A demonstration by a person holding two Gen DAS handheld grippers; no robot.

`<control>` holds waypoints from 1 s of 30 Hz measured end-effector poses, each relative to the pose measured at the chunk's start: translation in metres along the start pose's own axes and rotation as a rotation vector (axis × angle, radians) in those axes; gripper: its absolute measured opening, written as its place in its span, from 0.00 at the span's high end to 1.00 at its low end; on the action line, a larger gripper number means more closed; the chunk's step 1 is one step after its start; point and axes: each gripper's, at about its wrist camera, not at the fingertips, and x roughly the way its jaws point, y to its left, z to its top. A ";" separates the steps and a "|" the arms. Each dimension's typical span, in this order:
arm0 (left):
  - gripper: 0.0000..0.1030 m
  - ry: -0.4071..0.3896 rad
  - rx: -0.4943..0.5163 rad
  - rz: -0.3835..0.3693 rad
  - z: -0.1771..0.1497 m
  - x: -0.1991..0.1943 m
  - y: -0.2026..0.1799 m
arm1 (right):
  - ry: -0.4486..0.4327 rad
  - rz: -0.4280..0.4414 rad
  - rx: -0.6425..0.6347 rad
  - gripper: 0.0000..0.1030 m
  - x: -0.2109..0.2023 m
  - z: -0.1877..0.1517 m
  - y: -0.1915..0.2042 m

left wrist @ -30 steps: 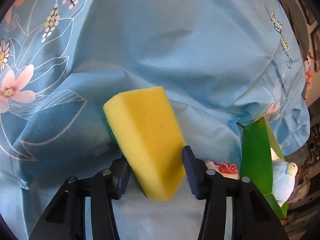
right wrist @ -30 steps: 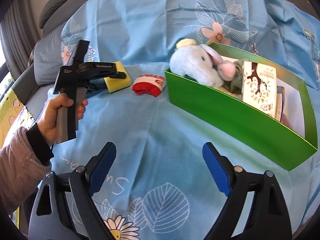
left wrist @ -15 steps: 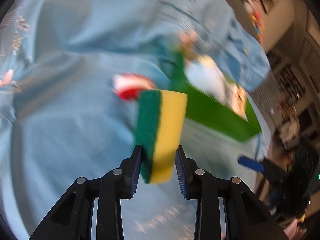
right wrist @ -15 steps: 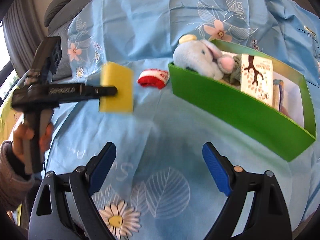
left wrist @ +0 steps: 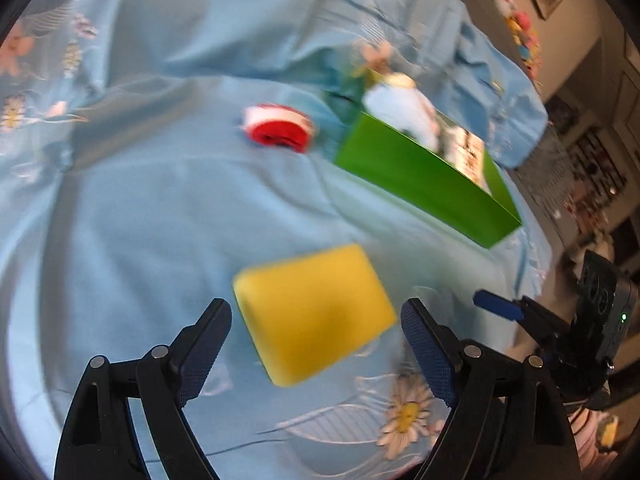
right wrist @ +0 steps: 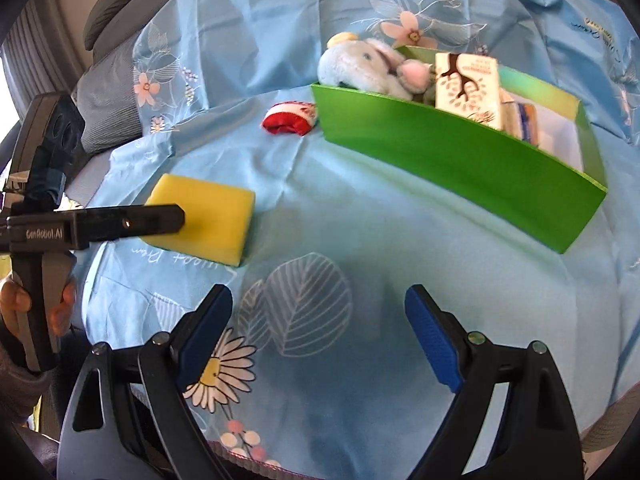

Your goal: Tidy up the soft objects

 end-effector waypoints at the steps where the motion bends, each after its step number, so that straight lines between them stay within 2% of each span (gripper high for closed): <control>1: 0.16 -0.011 0.003 0.017 0.000 -0.003 0.004 | 0.005 0.014 -0.002 0.14 0.004 -0.001 0.003; 5: 0.16 -0.038 0.056 0.074 -0.002 -0.002 0.004 | 0.008 0.058 -0.026 0.14 0.018 0.002 0.019; 11: 0.16 -0.030 0.083 0.064 -0.013 0.007 -0.001 | -0.004 0.121 -0.111 0.17 0.042 0.007 0.051; 14: 0.16 -0.028 0.062 0.038 -0.014 0.010 0.002 | -0.002 0.122 -0.153 0.23 0.050 0.011 0.062; 15: 0.19 -0.027 0.058 0.033 -0.014 0.010 0.002 | -0.005 0.125 -0.172 0.28 0.053 0.012 0.065; 19: 0.34 -0.005 0.052 0.019 -0.014 0.017 0.003 | -0.002 0.123 -0.211 0.40 0.063 0.019 0.073; 21: 0.34 0.000 0.054 0.022 -0.016 0.020 0.003 | 0.000 0.128 -0.221 0.49 0.066 0.022 0.076; 30: 0.37 -0.024 0.039 0.008 -0.016 0.010 0.001 | -0.012 0.107 -0.234 0.54 0.065 0.024 0.083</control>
